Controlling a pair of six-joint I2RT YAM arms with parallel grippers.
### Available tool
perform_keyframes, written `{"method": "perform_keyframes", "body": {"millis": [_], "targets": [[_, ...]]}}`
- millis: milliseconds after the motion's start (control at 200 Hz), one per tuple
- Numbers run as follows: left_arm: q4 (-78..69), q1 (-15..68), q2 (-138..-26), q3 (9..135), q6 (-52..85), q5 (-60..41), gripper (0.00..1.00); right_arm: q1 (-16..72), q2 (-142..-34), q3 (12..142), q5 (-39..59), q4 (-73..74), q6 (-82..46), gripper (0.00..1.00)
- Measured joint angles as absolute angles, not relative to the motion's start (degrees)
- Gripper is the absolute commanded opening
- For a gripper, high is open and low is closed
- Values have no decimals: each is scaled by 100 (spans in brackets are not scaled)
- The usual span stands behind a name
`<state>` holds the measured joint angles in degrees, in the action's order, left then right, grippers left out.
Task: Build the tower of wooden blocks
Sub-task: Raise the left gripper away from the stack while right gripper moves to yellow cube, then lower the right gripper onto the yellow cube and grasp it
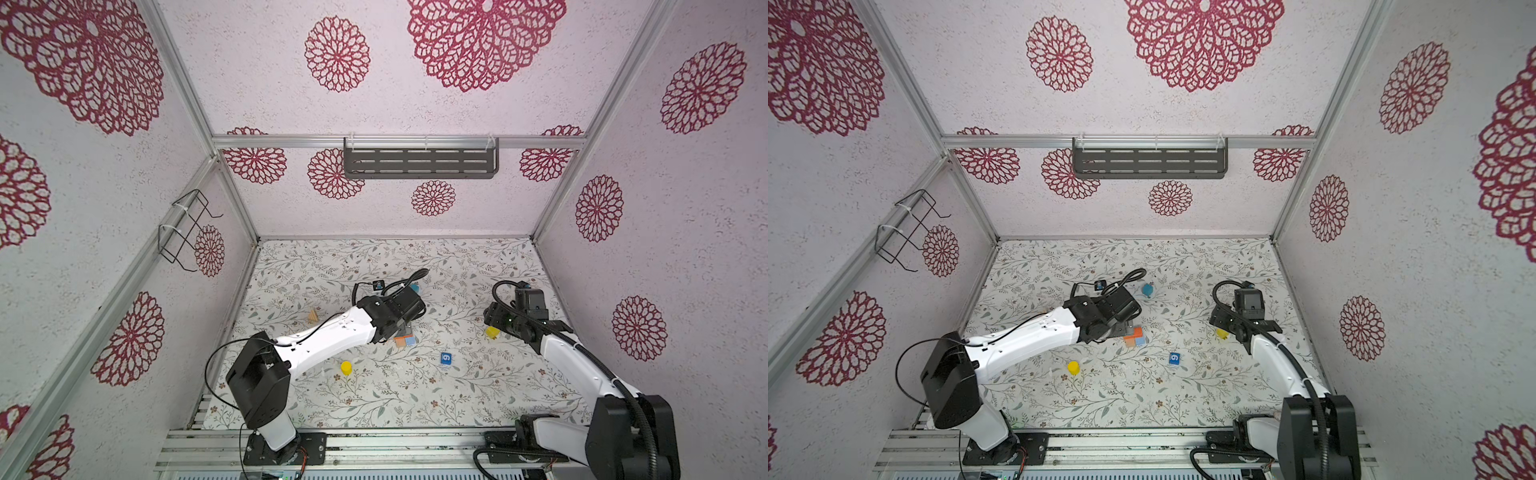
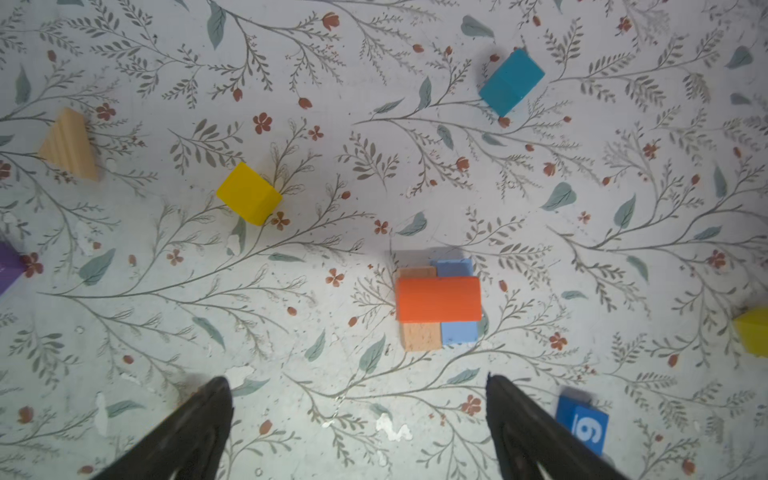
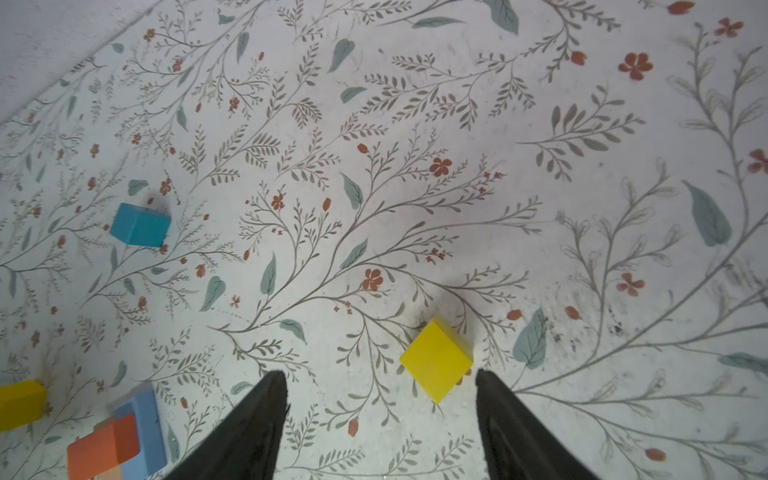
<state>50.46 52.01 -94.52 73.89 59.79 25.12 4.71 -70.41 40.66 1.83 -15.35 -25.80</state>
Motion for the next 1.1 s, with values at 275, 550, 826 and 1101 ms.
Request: {"method": "perform_keyframes", "body": {"millis": [275, 550, 826, 1101], "targets": [[4397, 4648, -8302, 5898, 5347, 2244, 97, 517, -7371, 4169, -113, -2152, -2862, 70], [3614, 4176, -7811, 5035, 4934, 1822, 97, 668, -7623, 4263, -314, -2423, -3452, 69], [3227, 3924, -7511, 4563, 4576, 1444, 97, 840, -8152, 4480, -443, -2499, -3876, 66], [2923, 3721, -7236, 4174, 4416, 1313, 97, 1028, -8530, 4945, -617, -2689, -4016, 61]]}}
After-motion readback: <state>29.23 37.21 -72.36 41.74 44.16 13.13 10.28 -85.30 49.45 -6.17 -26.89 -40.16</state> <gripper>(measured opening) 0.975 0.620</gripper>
